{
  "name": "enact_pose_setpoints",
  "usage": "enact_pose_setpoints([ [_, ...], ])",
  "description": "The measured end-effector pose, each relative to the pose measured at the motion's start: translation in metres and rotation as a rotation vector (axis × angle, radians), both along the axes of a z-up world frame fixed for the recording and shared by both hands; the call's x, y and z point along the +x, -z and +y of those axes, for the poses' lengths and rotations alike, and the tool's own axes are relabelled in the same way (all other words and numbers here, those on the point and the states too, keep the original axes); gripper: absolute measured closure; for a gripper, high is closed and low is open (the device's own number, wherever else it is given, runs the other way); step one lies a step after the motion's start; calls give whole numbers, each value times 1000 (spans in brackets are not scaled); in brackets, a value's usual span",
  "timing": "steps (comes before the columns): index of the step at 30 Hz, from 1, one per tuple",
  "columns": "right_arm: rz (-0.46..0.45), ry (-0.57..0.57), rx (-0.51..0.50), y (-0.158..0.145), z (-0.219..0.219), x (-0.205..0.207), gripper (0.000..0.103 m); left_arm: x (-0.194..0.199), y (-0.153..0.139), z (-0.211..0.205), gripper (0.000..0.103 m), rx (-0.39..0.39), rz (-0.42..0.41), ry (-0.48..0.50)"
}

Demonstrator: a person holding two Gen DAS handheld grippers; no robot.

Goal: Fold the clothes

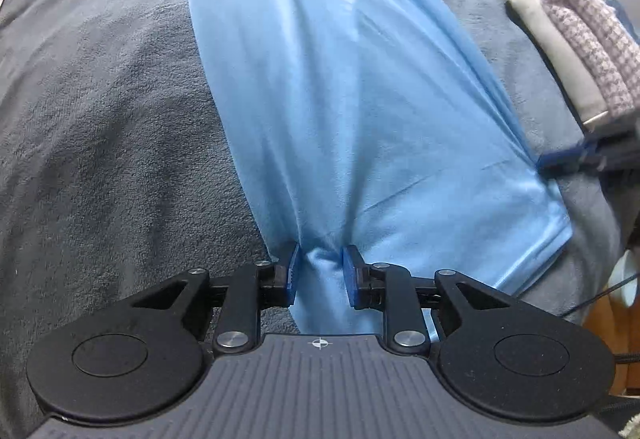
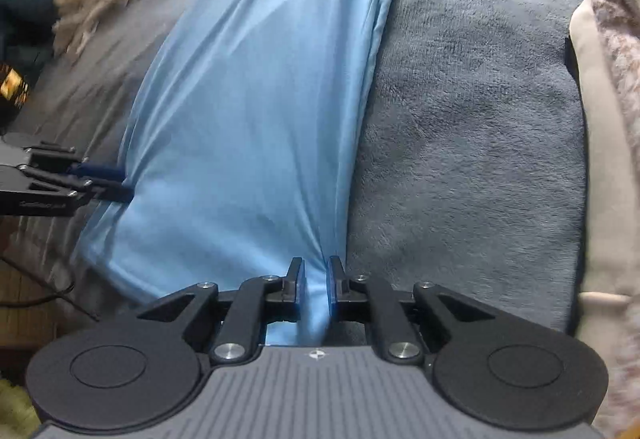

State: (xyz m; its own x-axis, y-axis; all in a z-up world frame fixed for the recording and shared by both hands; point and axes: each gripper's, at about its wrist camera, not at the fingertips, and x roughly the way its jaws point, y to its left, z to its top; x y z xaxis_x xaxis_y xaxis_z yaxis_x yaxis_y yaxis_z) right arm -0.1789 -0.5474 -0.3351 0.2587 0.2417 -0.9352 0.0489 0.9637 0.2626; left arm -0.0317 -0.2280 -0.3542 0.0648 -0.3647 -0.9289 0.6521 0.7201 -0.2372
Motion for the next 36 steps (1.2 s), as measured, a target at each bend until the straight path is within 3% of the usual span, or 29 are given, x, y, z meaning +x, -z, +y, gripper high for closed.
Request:
enact_pose_setpoints([
  [6, -228, 208, -6, -38, -45, 76, 85, 12, 5, 10, 78, -35, 45, 4],
  [9, -292, 299, 7, -23, -57, 125, 81, 19, 8, 15, 77, -46, 70, 12],
  [15, -286, 373, 50, 17, -60, 186, 80, 26, 13, 20, 76, -55, 84, 29],
  [27, -286, 337, 83, 9, -54, 186, 78, 37, 21, 30, 75, -61, 82, 55],
  [30, -292, 326, 57, 13, -51, 189, 100, 37, 21, 32, 75, -58, 71, 69],
  [36, -341, 378, 2, 9, -60, 176, 100, 41, 24, 38, 75, -59, 59, 82],
])
